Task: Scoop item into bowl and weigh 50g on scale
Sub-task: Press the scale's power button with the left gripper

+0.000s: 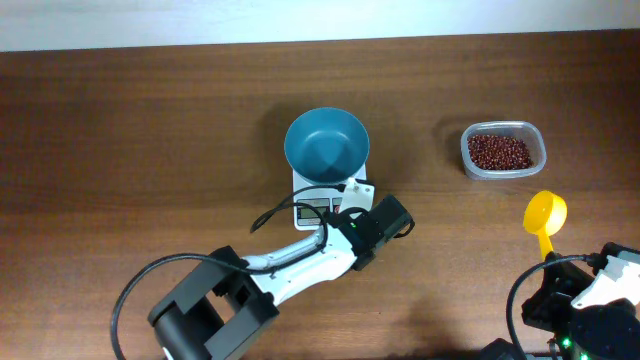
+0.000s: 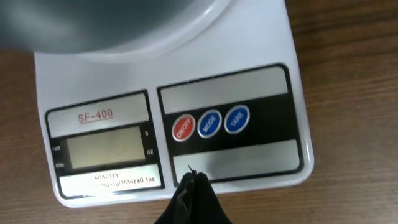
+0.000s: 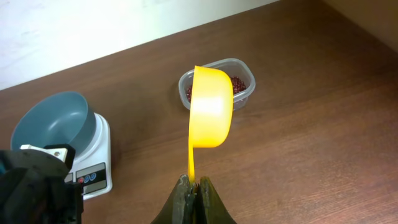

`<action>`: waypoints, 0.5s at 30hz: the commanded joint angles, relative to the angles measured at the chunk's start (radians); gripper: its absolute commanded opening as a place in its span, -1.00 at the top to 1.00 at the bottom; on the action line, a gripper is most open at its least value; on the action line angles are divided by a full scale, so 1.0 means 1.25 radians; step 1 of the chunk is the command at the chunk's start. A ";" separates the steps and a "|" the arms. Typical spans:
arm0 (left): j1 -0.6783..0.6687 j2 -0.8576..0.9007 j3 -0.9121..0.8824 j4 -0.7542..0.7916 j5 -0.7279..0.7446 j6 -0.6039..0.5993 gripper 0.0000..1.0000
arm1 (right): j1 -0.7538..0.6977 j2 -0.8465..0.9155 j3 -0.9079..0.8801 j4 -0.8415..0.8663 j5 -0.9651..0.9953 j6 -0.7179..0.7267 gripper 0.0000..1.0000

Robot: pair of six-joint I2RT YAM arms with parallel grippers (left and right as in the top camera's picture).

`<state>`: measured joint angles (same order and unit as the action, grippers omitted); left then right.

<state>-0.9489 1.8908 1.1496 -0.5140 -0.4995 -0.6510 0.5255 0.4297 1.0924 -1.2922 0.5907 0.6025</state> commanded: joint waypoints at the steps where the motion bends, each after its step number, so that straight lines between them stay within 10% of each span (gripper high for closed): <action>1: -0.003 0.013 -0.005 0.017 -0.045 -0.008 1.00 | 0.004 -0.004 0.014 0.010 0.022 0.003 0.92; 15: -0.003 0.061 -0.005 0.083 -0.086 -0.008 1.00 | 0.004 -0.004 0.014 0.025 0.029 -0.008 0.92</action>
<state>-0.9489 1.9232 1.1488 -0.4271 -0.5774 -0.6514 0.5255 0.4297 1.0927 -1.2640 0.6014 0.6014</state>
